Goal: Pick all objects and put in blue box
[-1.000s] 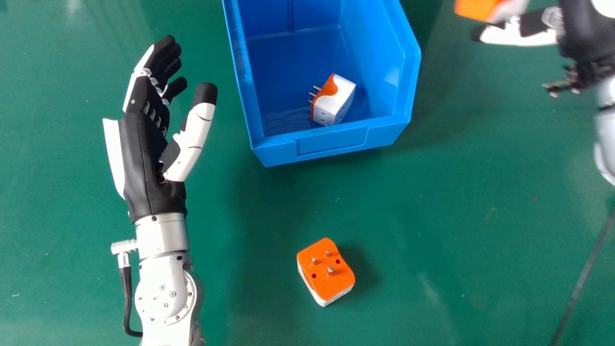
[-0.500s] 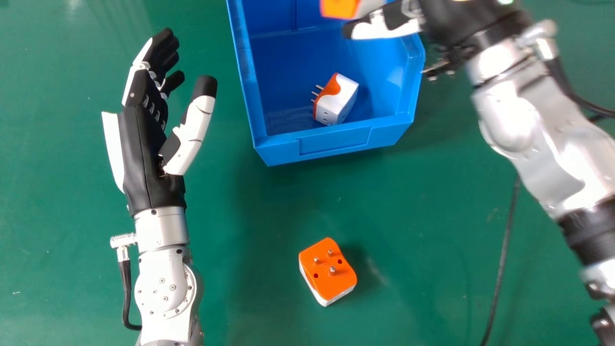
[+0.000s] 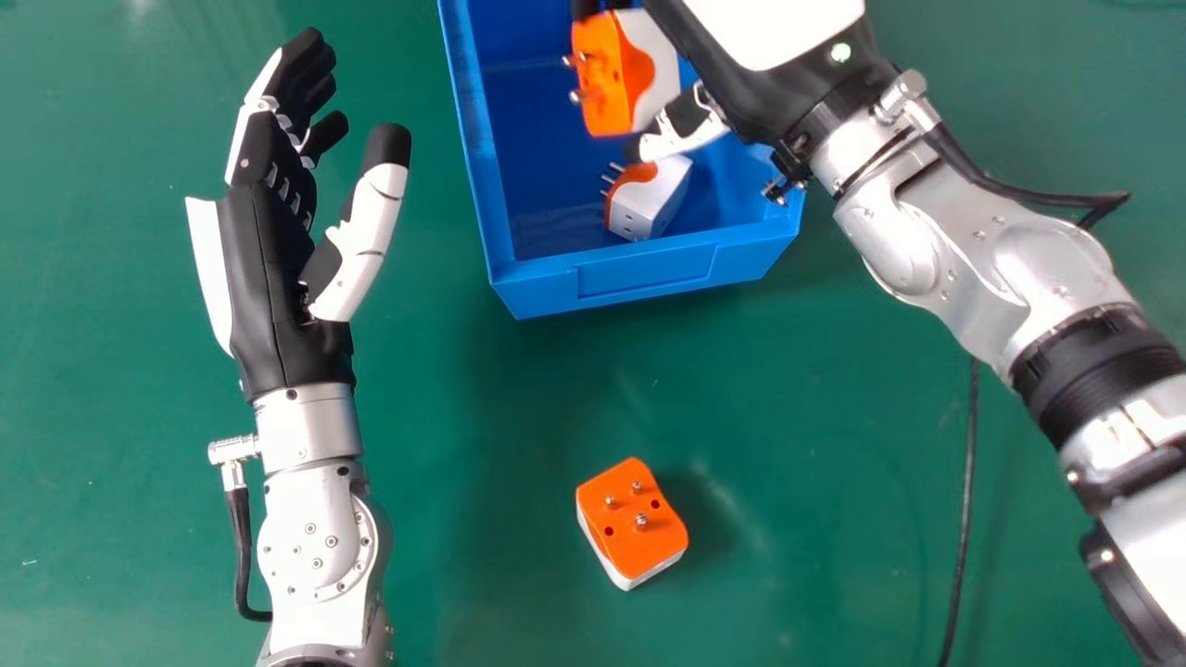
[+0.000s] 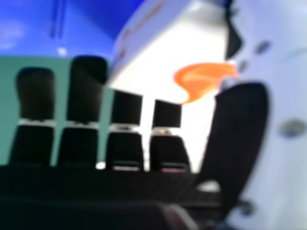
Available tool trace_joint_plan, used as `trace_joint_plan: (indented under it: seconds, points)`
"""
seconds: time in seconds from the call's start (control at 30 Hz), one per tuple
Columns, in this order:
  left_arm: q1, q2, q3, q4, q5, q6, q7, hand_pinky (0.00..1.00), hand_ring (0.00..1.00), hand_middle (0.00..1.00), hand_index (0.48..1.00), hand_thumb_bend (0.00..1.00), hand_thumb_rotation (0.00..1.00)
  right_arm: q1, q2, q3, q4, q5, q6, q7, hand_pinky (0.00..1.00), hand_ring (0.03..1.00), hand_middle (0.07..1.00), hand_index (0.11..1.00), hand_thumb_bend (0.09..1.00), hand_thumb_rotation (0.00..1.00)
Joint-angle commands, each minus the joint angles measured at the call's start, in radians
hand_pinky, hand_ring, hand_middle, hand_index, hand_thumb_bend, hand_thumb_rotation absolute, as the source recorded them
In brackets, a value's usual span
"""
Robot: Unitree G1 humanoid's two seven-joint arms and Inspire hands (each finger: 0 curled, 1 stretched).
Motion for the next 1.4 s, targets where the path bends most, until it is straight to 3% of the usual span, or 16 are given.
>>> trace_joint_plan:
  seconds: [0.0, 0.07, 0.13, 0.3, 0.47, 0.6, 0.77, 0.9, 0.97, 1.03, 1.1, 1.13, 1.17, 1.23, 1.3, 1.37]
  points:
    - [-0.001, -0.002, -0.005, -0.029, 0.018, -0.005, 0.011, 0.83, 0.86, 0.85, 0.813, 0.65, 0.48, -0.068, 0.006, 0.017, 0.056, -0.009, -0.007, -0.052, 0.31, 0.401, 0.502, 0.527, 0.504, 0.00]
    - [0.000, -0.005, -0.006, -0.032, 0.014, -0.005, 0.012, 0.83, 0.86, 0.85, 0.813, 0.65, 0.48, -0.082, 0.010, 0.033, 0.106, -0.009, -0.011, -0.067, 0.31, 0.401, 0.502, 0.527, 0.504, 0.00]
    - [-0.001, -0.006, -0.008, -0.031, 0.006, -0.010, 0.004, 0.83, 0.86, 0.85, 0.813, 0.64, 0.48, -0.091, 0.009, 0.044, 0.146, -0.001, -0.016, -0.058, 0.32, 0.410, 0.502, 0.522, 0.503, 0.00]
    - [0.002, -0.004, -0.010, -0.038, 0.020, -0.006, 0.013, 0.83, 0.86, 0.85, 0.813, 0.64, 0.48, -0.097, 0.002, 0.079, 0.181, -0.013, -0.014, -0.072, 0.34, 0.426, 0.504, 0.518, 0.501, 0.00]
    - [0.008, -0.006, -0.011, -0.050, 0.006, -0.006, 0.001, 0.83, 0.87, 0.85, 0.815, 0.63, 0.47, -0.092, -0.001, 0.105, 0.178, -0.015, -0.019, -0.047, 0.33, 0.431, 0.494, 0.529, 0.498, 0.00]
    - [0.014, -0.007, -0.011, -0.060, 0.015, 0.000, 0.009, 0.83, 0.86, 0.85, 0.814, 0.63, 0.47, -0.090, -0.004, 0.114, 0.175, -0.014, -0.020, -0.037, 0.32, 0.435, 0.485, 0.537, 0.497, 0.00]
    - [0.013, -0.009, -0.013, -0.053, 0.026, -0.003, 0.019, 0.83, 0.86, 0.85, 0.814, 0.63, 0.47, -0.083, -0.014, 0.126, 0.156, -0.032, 0.005, -0.029, 0.32, 0.436, 0.483, 0.538, 0.496, 0.00]
    - [0.016, -0.010, -0.015, -0.055, 0.028, -0.005, 0.020, 0.83, 0.86, 0.85, 0.813, 0.63, 0.47, -0.072, -0.030, 0.144, 0.118, -0.055, 0.056, -0.009, 0.32, 0.442, 0.498, 0.537, 0.495, 0.00]
    - [0.018, -0.010, -0.014, -0.052, 0.028, -0.009, 0.020, 0.83, 0.86, 0.85, 0.813, 0.63, 0.47, -0.061, -0.037, 0.156, 0.082, -0.082, 0.124, 0.012, 0.37, 0.481, 0.545, 0.529, 0.498, 0.02]
    - [0.022, -0.009, -0.014, -0.053, 0.030, -0.010, 0.022, 0.83, 0.86, 0.85, 0.812, 0.62, 0.47, -0.044, -0.039, 0.154, 0.043, -0.092, 0.176, 0.033, 0.51, 0.617, 0.676, 0.638, 0.606, 0.07]
    - [0.027, -0.009, -0.014, -0.053, 0.031, -0.009, 0.024, 0.83, 0.86, 0.85, 0.812, 0.62, 0.47, -0.030, -0.042, 0.157, 0.011, -0.102, 0.217, 0.044, 0.51, 0.617, 0.676, 0.638, 0.606, 0.07]
    - [0.028, -0.009, -0.013, -0.052, 0.031, -0.010, 0.025, 0.83, 0.86, 0.85, 0.812, 0.63, 0.47, -0.024, -0.044, 0.160, 0.001, -0.110, 0.233, 0.042, 0.59, 0.694, 0.741, 0.697, 0.664, 0.11]
    - [0.029, -0.009, -0.013, -0.051, 0.028, -0.010, 0.024, 0.83, 0.86, 0.85, 0.812, 0.63, 0.47, -0.019, -0.045, 0.161, -0.007, -0.115, 0.243, 0.034, 0.59, 0.694, 0.741, 0.697, 0.664, 0.11]
    - [0.031, -0.010, -0.013, -0.051, 0.028, -0.009, 0.025, 0.84, 0.86, 0.85, 0.811, 0.63, 0.47, -0.011, -0.049, 0.160, -0.023, -0.121, 0.254, 0.019, 0.79, 0.843, 0.867, 0.844, 0.786, 0.24]
    - [0.033, -0.008, -0.013, -0.051, 0.038, -0.006, 0.032, 0.84, 0.86, 0.85, 0.810, 0.64, 0.47, -0.006, -0.051, 0.158, -0.037, -0.123, 0.266, 0.019, 0.87, 0.900, 0.915, 0.900, 0.835, 0.30]
    - [0.034, -0.007, -0.016, -0.049, 0.041, -0.006, 0.032, 0.84, 0.86, 0.85, 0.810, 0.64, 0.48, -0.001, -0.054, 0.155, -0.052, -0.124, 0.280, 0.019, 0.92, 0.936, 0.946, 0.936, 0.865, 0.33]
